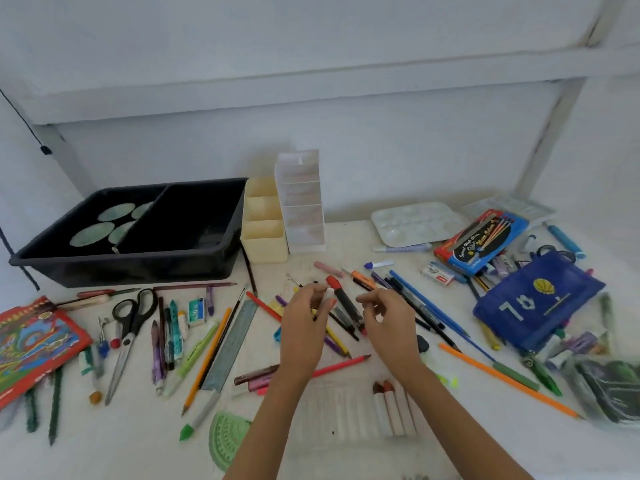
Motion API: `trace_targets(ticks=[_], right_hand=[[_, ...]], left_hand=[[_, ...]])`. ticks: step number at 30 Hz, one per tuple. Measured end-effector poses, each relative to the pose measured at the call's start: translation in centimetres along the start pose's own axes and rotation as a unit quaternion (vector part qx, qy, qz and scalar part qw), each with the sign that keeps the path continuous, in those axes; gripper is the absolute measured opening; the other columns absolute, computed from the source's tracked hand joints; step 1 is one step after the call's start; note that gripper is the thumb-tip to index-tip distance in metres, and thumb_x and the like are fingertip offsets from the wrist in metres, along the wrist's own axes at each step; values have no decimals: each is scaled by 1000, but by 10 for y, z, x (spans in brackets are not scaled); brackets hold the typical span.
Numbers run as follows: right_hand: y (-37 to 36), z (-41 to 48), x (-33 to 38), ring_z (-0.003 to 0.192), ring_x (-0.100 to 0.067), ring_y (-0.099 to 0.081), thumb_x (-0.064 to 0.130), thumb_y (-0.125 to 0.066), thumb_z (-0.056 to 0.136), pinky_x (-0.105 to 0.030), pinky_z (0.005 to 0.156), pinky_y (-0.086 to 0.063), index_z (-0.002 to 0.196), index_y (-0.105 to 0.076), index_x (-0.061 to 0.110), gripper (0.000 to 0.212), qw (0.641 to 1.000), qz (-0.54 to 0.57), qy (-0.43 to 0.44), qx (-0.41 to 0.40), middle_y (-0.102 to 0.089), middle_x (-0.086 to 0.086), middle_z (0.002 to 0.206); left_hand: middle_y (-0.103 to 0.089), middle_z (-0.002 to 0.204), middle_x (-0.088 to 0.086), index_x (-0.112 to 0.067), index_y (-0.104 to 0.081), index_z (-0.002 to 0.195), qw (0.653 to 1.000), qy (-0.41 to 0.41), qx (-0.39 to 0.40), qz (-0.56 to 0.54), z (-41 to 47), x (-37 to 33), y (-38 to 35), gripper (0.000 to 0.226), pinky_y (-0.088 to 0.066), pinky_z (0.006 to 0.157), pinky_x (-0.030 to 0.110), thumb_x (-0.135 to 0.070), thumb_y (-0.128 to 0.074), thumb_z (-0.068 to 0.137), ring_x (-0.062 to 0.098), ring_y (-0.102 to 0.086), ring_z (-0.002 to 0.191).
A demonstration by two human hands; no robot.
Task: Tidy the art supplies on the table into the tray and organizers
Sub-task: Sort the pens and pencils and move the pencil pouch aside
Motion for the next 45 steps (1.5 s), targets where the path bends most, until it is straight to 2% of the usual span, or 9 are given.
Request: trace_targets(ticks=[5, 12, 17, 20, 28, 32, 38, 42, 45], right_hand=[[4, 56, -23, 100, -19, -54, 8, -54, 89, -23, 83, -41, 107, -67, 14, 23, 991, -128, 1, 40, -64, -3, 105], [-7, 109, -40, 126, -22, -41, 7, -49, 93, -35, 103, -36, 133, -50, 13, 40, 955, -271, 22, 116, -50, -7, 137], [-27, 117, -49, 125, -26, -36, 15, -51, 94, -38, 99, -36, 127, -52, 12, 34, 885, -422, 64, 185, -46, -10, 135], [-28, 117, -55, 120, -26, -38, 16, -56, 92, -34, 97, -38, 122, -56, 11, 30, 877, -443, 75, 169, -48, -10, 129], [8, 93, -25, 82, -10, -48, 11, -63, 88, -4, 70, -35, 110, -65, 4, 23, 992, -101, 53, 46, -54, -10, 103], [24, 60, -11, 74, -6, -50, 21, -70, 83, -6, 65, -37, 109, -70, 14, 26, 999, -32, 13, 42, -61, -4, 90], [39, -6, -10, 71, 5, -56, 17, -64, 87, -6, 66, -42, 100, -70, 25, 17, 990, 91, -94, 59, -63, 11, 81], [46, -44, -11, 66, -6, -55, 13, -71, 81, -15, 66, -50, 102, -66, 32, 29, 971, 181, -148, 58, -60, 2, 71], [53, -64, -10, 70, -14, -61, 13, -73, 79, -24, 70, -53, 95, -71, 27, 21, 956, 232, -171, 46, -67, -2, 72]], left_hand=[[-66, 83, -4, -18, -62, 90, 991, 49, 8, -125, 28, -5, -22, 2, -46, 67, 10, -17, -63, 89, 1, -59, 73], [-66, 88, 1, -18, -62, 94, 986, 69, 13, -153, 56, -2, -40, 5, -50, 68, 14, -19, -63, 89, 5, -63, 70], [-67, 88, 0, -22, -65, 99, 984, 78, 6, -159, 58, 5, -40, 11, -53, 74, 20, -20, -64, 88, 11, -65, 78], [-69, 86, -1, -21, -66, 97, 983, 83, 6, -166, 55, 9, -36, 10, -53, 74, 20, -20, -65, 87, 13, -65, 78], [-67, 83, -1, -23, -65, 96, 984, 64, -6, -164, 41, 3, -6, 11, -49, 69, 17, -21, -65, 86, 14, -62, 77], [-70, 84, -2, -32, -65, 91, 984, 72, -4, -166, 26, -5, 8, 12, -50, 72, 16, -21, -64, 87, 13, -64, 82], [-69, 77, -2, -20, -69, 95, 976, 91, 1, -200, -21, -16, 16, 9, -48, 61, 16, -22, -63, 87, 7, -61, 70], [-69, 81, 2, -19, -69, 92, 969, 119, -4, -215, -58, -15, 15, 8, -49, 67, 19, -21, -64, 87, 21, -64, 76], [-71, 84, -2, -16, -68, 91, 964, 132, -8, -229, -83, -17, 15, 6, -54, 74, 22, -18, -64, 87, 15, -68, 79]])
Point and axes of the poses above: each hand's wrist, its own z-axis towards the middle knuckle, its own y-axis out of the back of the hand, x = y × z, the point moved 6 cm from there along z, towards the middle knuckle
